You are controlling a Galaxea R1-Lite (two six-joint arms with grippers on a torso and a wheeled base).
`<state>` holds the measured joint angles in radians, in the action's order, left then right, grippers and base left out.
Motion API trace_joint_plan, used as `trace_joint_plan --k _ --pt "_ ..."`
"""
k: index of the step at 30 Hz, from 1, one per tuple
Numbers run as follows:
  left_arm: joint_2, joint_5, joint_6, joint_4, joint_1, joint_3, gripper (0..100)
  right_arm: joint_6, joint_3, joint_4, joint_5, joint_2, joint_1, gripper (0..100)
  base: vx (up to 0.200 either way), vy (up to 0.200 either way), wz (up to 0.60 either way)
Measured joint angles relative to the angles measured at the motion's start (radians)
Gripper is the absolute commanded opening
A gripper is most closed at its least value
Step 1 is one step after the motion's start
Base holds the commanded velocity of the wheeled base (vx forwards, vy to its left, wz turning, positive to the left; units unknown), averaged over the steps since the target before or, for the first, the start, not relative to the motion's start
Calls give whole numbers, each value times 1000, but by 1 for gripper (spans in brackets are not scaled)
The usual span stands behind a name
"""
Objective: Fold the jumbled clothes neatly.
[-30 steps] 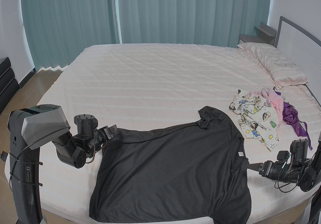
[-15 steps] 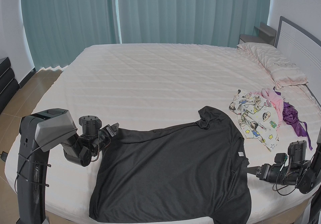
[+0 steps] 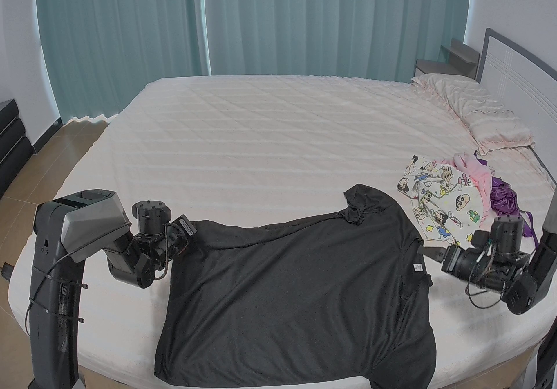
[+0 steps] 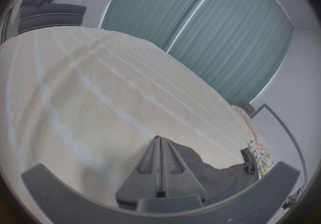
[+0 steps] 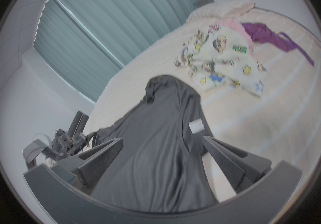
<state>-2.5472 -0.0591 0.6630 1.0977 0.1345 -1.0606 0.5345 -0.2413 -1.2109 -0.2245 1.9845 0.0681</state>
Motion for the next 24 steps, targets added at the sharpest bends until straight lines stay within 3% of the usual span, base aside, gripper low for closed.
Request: trace_joint_plan --k 4,10,24 --pt "5 -4 15 13 -14 -5 0 16 -143 20 94 38 41 100 0 0 0" --pt "11 -21 27 28 -32 -26 0 56 -406 123 171 134 98 100 0 0 0" --pt "-6 -53 42 86 -65 -64 0 351 -957 471 226 365 171 100 0 0 0"
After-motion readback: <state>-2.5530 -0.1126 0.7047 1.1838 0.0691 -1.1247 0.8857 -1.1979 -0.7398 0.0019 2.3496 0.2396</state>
